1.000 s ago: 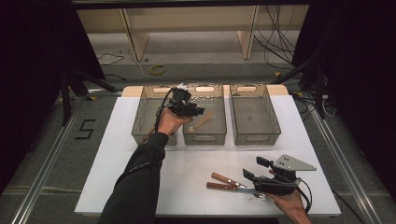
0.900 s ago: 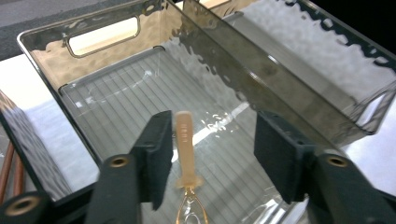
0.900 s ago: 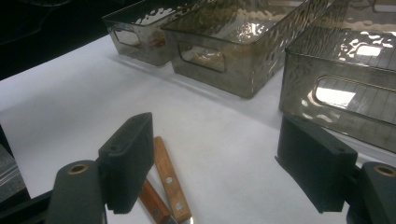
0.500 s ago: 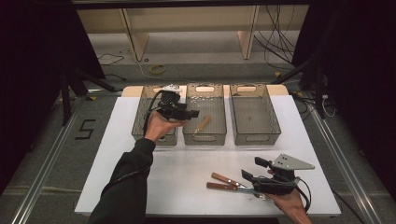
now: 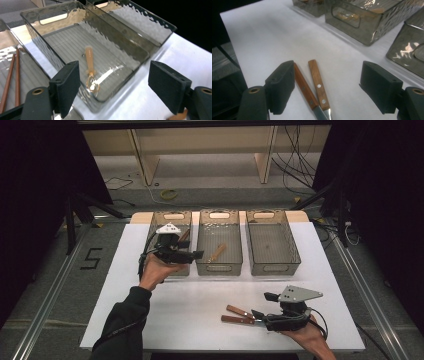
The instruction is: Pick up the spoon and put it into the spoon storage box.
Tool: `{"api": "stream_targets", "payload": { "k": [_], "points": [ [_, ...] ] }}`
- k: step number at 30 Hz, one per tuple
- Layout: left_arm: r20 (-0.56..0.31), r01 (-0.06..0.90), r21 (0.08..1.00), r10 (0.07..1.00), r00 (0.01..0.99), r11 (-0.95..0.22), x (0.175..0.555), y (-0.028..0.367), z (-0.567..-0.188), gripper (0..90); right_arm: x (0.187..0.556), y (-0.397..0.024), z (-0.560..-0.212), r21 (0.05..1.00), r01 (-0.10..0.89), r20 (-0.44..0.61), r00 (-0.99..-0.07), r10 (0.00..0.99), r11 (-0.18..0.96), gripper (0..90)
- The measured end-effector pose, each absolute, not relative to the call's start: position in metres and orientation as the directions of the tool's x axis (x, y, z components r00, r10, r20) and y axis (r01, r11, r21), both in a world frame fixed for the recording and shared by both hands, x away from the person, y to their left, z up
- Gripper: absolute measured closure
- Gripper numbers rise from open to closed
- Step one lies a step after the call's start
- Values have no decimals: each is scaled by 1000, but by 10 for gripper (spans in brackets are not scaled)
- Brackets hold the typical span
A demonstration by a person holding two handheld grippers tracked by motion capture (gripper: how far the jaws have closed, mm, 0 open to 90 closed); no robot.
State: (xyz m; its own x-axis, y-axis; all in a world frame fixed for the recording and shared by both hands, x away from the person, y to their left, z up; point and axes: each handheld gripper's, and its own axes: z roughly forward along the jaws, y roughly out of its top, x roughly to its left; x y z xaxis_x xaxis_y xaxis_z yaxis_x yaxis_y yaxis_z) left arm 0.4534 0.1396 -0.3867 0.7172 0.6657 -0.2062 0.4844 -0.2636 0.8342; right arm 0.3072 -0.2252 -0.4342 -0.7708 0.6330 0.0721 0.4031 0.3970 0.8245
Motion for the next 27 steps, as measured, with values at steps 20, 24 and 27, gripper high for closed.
{"api": "stream_targets", "payload": {
  "k": [20, 24, 27],
  "points": [
    [-179, 445, 852, 648, 741, -274, 395, 169, -418, 214, 311, -193, -431, 722, 333, -25, -863, 504, 606, 323],
    [-186, 440, 862, 650, 737, -252, 388, 172, -421, 214, 313, -187, -431, 705, 321, -34, -875, 482, 632, 325],
    [-188, 438, 865, 650, 736, -245, 382, 175, -424, 211, 314, -184, -430, 694, 311, -42, -883, 468, 649, 326]
  ]
}}
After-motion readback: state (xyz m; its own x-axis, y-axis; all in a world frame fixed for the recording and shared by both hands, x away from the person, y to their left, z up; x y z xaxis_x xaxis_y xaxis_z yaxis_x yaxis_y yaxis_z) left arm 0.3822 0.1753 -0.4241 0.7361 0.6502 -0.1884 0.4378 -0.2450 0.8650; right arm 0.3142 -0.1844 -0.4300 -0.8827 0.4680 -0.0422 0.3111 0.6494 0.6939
